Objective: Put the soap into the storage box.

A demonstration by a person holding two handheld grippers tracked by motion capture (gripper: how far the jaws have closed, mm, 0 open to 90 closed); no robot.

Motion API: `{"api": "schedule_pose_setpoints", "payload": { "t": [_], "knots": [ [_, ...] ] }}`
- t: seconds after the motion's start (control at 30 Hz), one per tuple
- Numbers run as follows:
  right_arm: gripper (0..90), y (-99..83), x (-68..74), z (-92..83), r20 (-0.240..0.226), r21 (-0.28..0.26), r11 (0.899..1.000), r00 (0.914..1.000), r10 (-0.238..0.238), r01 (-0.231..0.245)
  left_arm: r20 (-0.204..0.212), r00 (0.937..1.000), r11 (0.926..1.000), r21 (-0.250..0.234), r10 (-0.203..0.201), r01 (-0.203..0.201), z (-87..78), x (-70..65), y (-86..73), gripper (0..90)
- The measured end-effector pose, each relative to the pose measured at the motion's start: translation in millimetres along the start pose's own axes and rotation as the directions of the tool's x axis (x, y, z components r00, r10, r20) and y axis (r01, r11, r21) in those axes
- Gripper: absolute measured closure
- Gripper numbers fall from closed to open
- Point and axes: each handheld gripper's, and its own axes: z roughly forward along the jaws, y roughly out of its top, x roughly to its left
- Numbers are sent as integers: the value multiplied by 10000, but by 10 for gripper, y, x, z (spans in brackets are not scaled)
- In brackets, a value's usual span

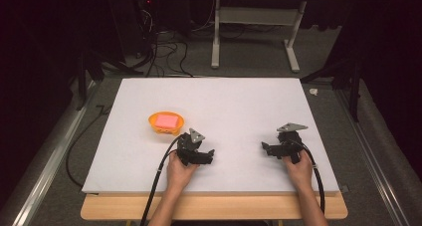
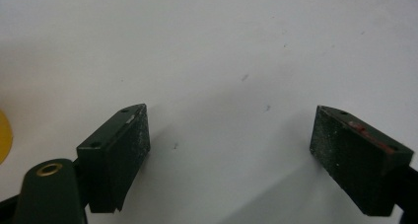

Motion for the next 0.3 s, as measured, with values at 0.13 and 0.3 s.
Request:
{"api": "schedule_pose_setpoints", "payload": {
  "t": [0.13, 0.3],
  "knots": [
    [148, 0, -1, 0, -2, 1, 10000, 10000, 0, 0, 10, 10000, 10000, -2, -22, 22, 1, 2, 0, 158],
    [148, 0, -1, 0, -1, 1, 10000, 10000, 1, -1, 24, 10000, 10000, 25, -23, 23, 0, 3, 2, 158]
  ]
}}
